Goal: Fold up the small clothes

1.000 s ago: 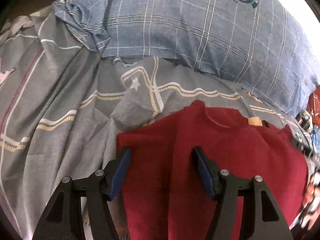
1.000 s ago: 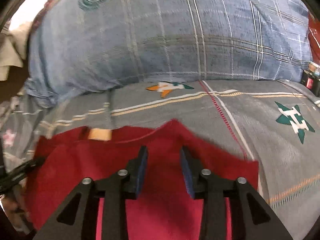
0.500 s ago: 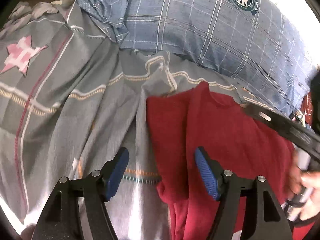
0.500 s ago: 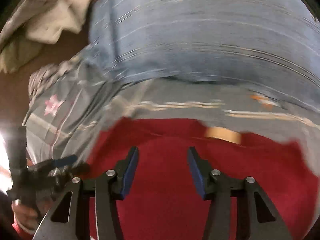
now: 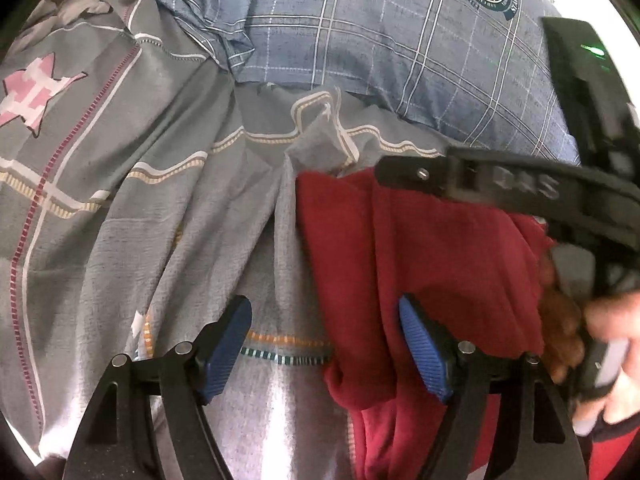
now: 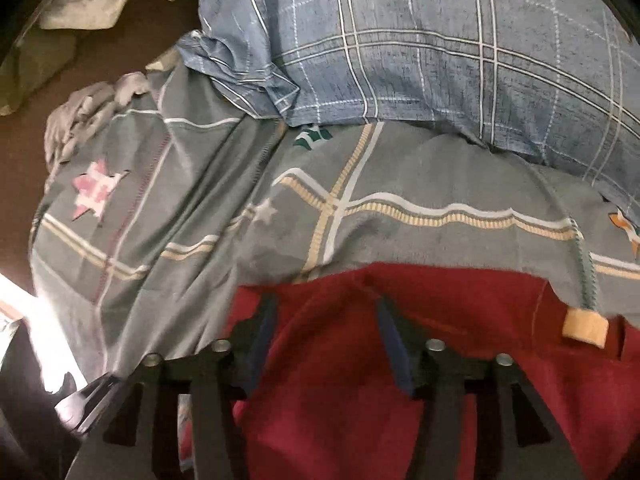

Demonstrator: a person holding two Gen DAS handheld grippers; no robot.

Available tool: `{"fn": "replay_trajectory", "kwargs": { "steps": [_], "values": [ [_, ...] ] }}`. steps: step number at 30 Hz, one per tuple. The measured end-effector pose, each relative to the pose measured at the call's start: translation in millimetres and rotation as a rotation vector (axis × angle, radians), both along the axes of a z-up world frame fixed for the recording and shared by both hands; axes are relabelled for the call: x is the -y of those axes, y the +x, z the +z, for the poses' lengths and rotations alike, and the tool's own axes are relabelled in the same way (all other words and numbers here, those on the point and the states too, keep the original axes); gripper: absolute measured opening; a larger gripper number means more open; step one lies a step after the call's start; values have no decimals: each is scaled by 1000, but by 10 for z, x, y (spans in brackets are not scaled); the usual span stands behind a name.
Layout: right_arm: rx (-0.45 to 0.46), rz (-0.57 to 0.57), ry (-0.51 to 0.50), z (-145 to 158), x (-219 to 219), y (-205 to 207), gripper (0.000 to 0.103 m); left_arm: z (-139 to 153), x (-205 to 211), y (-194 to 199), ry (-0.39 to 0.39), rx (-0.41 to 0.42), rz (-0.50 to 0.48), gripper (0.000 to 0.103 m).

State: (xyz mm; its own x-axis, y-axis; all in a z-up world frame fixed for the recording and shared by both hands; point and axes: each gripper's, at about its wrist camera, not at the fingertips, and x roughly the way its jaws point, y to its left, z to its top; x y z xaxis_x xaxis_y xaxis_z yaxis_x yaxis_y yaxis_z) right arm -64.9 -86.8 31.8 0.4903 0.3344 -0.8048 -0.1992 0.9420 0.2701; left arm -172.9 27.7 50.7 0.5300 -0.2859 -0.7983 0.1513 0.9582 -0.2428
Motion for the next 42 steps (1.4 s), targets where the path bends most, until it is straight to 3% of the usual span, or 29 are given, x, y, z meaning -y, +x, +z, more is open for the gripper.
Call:
{"fn": "replay_trajectory", "kwargs": {
  "steps": [9,17,23,26,29,31,32,35,38,42],
  "values": [
    [4,36,-63,55,-145,-232,60,20,-25,-21,-7,13,1,74],
    [-53,34,-57,-84,-280,-196,70,47,-64,-46,-23,8,-6,74],
    [-31,55,-194,-235,-581,-196,83,63,-214,-36,-89,-9,9,72],
    [14,67,-254,-301,-669,-195,87,46,-192,-27,-52,-5,12,72],
    [57,70,-263,-302,-600,-176,72,77,-195,-47,-103,3,-9,74],
    [64,62,-230,-242,-497,-186,35,88,-211,-51,-113,10,-9,74],
    [50,74,-179,-205,-431,-188,29,76,-222,-53,-106,9,-6,74],
    [27,65,-112,-164,-314,-193,26,46,-203,-40,-89,4,-4,74],
    [36,66,-118,-180,-336,-219,26,45,-154,-51,-74,9,-12,74],
    [24,49,-67,-132,-296,-212,22,70,-133,-70,-98,8,-36,74]
  ]
}}
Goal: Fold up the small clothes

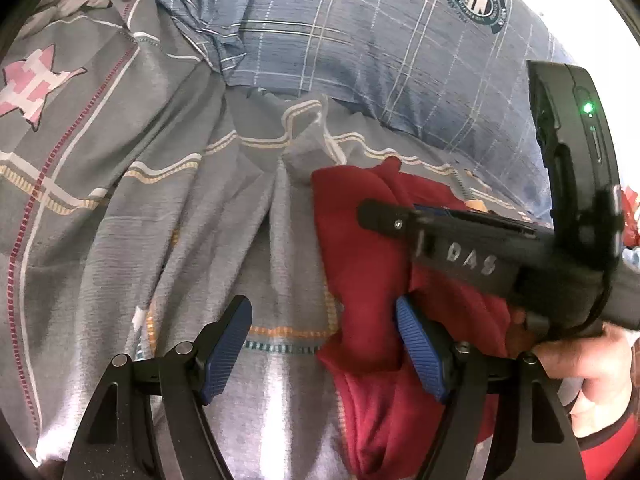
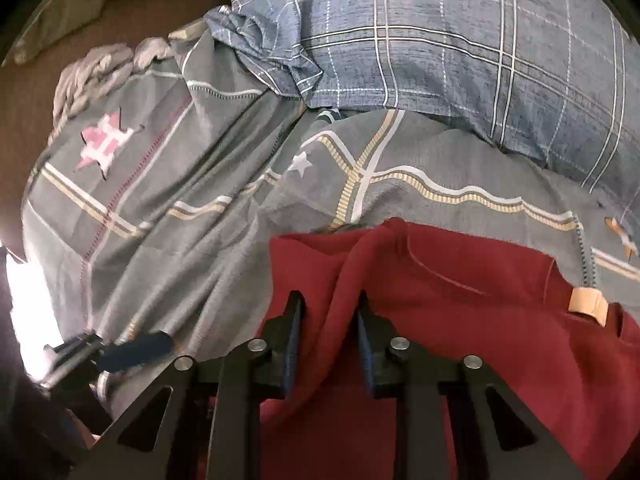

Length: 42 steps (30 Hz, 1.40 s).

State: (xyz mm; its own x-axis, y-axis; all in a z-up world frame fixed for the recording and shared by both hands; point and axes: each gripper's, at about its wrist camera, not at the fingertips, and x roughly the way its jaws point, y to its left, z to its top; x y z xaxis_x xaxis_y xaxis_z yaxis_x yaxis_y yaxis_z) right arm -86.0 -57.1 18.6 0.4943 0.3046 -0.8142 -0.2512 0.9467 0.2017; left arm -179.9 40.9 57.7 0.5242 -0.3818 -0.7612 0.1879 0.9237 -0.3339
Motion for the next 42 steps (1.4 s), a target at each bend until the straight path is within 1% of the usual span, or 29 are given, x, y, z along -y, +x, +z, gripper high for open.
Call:
{"fn": "replay_trajectory", "kwargs": {
  "steps": [4,6,10,12,13,15,16,18,19,21,23,24,26,27,28,29,30,31,32,33,34,35,36,37,38,40,42],
  "values": [
    [-2,-29,125,105,180,-28,16,71,3,-21,-96,23,-59,74],
    [17,-47,186,183,293,-68,14,94,10,-32,-113,44,-75,74],
    [55,-70,245,302,443,-168,13,99,22,-53,-155,55,-119,74],
    [68,-85,265,342,514,-201,13,144,18,-84,-199,66,-170,74],
    [69,-92,269,349,543,-204,13,182,5,-101,-239,78,-201,74],
    [63,-105,286,341,620,-192,13,221,-34,-128,-280,112,-225,77],
    [57,-107,295,331,644,-180,13,236,-36,-150,-274,135,-231,80],
    [51,-110,309,322,660,-169,13,201,-8,-162,-221,139,-234,80],
    [51,-106,311,323,653,-169,13,165,26,-155,-177,128,-233,80],
    [56,-104,310,330,637,-181,13,65,90,-120,-73,103,-196,80],
    [62,-104,311,349,643,-202,13,27,150,-137,-22,91,-175,79],
    [69,-106,312,368,650,-222,13,12,152,-137,-18,88,-170,79],
    [80,-105,312,404,663,-266,13,-17,175,-114,-39,79,-161,78],
    [82,-104,311,409,669,-278,13,-48,197,-96,-46,65,-156,77],
    [80,-103,313,406,672,-281,13,-66,228,-92,-46,51,-154,63],
    [73,-103,312,395,670,-271,13,-96,258,-73,-52,37,-160,39],
    [58,-108,311,371,666,-248,14,-112,283,-67,-70,24,-171,35],
    [43,-116,311,352,667,-229,21,-101,315,-40,-75,29,-164,32],
    [27,-138,310,337,672,-212,24,-82,328,-46,-73,43,-157,29],
    [20,-161,307,335,679,-206,41,-69,320,-57,-74,47,-157,28],
    [13,-190,309,340,697,-205,69,-59,309,-64,-84,47,-157,27],
    [11,-201,326,349,712,-210,78,-46,299,-74,-97,49,-160,27],
    [10,-198,348,354,721,-218,83,-27,290,-89,-108,53,-163,26],
    [1,-189,372,357,717,-211,82,-30,276,-76,-112,57,-164,26],
    [-14,-184,375,352,710,-194,82,-13,278,-93,-112,65,-167,26],
    [-42,-167,338,337,635,-150,82,7,264,-161,-103,79,-175,26],
    [-67,-135,273,312,520,-88,83,-4,272,-186,-84,93,-182,26]
  ]
}}
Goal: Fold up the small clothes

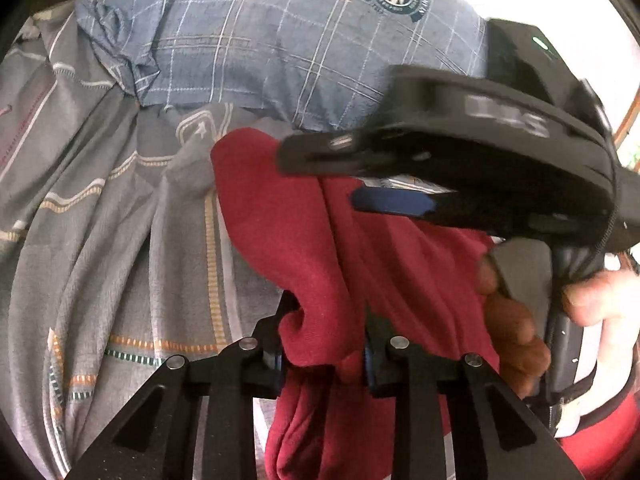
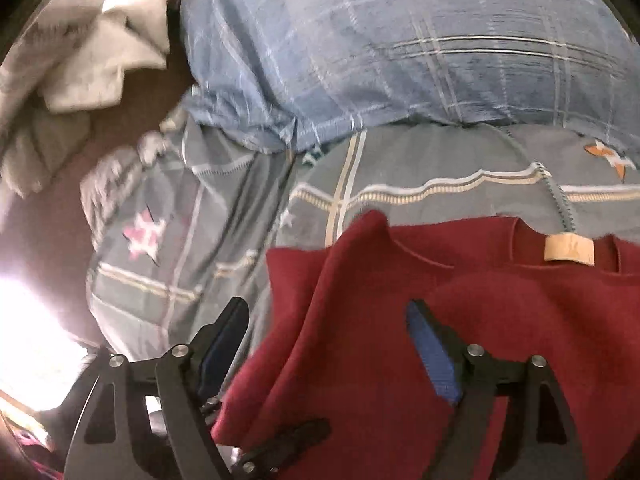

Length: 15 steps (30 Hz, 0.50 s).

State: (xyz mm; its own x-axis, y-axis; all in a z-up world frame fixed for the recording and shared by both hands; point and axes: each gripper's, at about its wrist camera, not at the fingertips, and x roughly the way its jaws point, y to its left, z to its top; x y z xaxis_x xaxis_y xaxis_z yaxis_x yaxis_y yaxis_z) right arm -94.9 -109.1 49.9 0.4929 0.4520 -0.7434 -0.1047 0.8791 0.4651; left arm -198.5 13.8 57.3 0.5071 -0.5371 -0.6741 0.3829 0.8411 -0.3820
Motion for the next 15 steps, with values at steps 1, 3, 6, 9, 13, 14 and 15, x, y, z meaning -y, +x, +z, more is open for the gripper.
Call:
{"fn": "replay_trajectory", "kwargs": {
  "steps": [1,3,6,9,13,14,15],
  "values": [
    [-11,14,-17,-16,-36,25,83,-4,4,-9,8,6,-1,26],
    [-42,53,-42,-62,-127,105,83,9,10,-34,15,13,-4,26],
    [-69,109,-103,-123,-242,189,83,10,33,-23,22,13,-3,26],
    [-98,146,-171,-216,-367,263,83,5,65,-13,42,13,1,26],
    [-101,157,-245,-309,-477,259,80,5,95,-11,55,8,5,26],
    [-86,155,-277,-318,-495,240,76,5,101,-10,59,6,6,26],
    [-74,156,-293,-318,-497,224,66,2,111,-13,66,5,7,26]
  ]
}}
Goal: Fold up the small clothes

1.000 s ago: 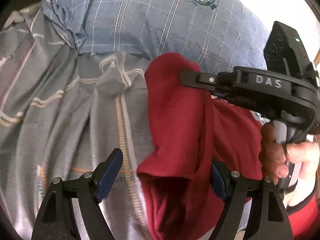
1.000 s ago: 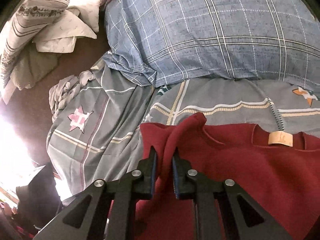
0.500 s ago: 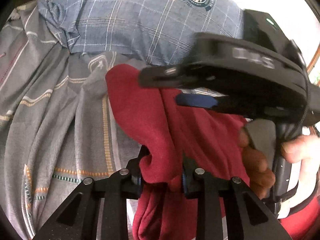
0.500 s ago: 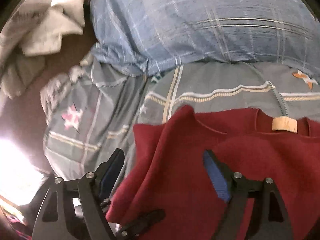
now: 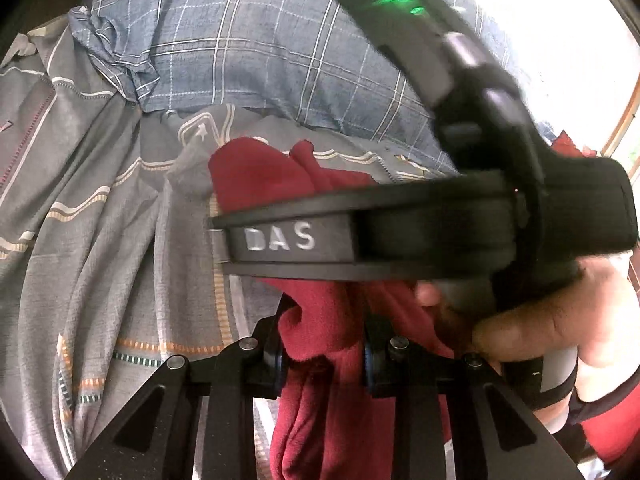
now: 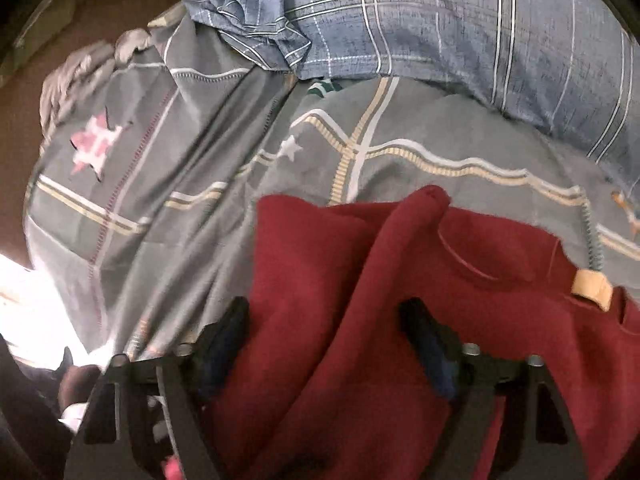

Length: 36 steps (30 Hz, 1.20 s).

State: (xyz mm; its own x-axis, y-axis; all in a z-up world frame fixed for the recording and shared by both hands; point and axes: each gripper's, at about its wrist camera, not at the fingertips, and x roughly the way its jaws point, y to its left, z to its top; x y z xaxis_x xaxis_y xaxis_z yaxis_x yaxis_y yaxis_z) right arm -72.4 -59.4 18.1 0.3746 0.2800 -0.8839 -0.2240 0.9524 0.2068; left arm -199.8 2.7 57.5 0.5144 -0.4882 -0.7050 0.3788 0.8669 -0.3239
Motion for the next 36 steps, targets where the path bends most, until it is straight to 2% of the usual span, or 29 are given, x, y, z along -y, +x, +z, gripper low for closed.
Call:
{"fn": "replay_trajectory", "kwargs": {
  "steps": [1,3,4,9,11,13,15,18,19,20,22,24,28,33,36],
  "values": [
    [17,4,-11,9,0,-25,54,0,7,-3,4,1,-1,26],
    [47,10,-7,51,25,-83,41,17,38,-27,11,8,-7,28],
    [58,11,0,77,37,-103,36,22,44,-34,11,9,-11,32],
    [100,-27,99,190,253,-180,30,34,27,-97,19,3,-20,52],
    [110,-47,147,221,366,-204,30,53,-22,-130,-2,-2,-6,60],
    [114,-64,190,242,462,-215,29,88,-33,-152,5,16,17,66],
    [116,-75,226,258,553,-227,29,102,6,-190,13,23,10,67],
    [119,-88,251,277,592,-212,29,45,89,-198,23,1,-10,61],
    [121,-89,255,281,608,-222,29,45,104,-194,25,-3,-9,41],
    [126,-87,259,296,634,-234,29,64,121,-195,19,-8,-13,27],
    [133,-86,262,315,680,-257,27,186,179,-240,1,10,-28,21],
    [148,-88,274,380,784,-298,26,337,283,-307,21,60,-46,19],
    [196,-95,305,619,1052,-423,24,583,537,-372,-9,82,-103,19],
    [280,-137,248,958,1609,-716,23,832,1155,-470,-6,120,-249,19],
    [308,-198,205,1037,2068,-951,22,801,1608,-548,15,117,-337,19]
  ]
}}
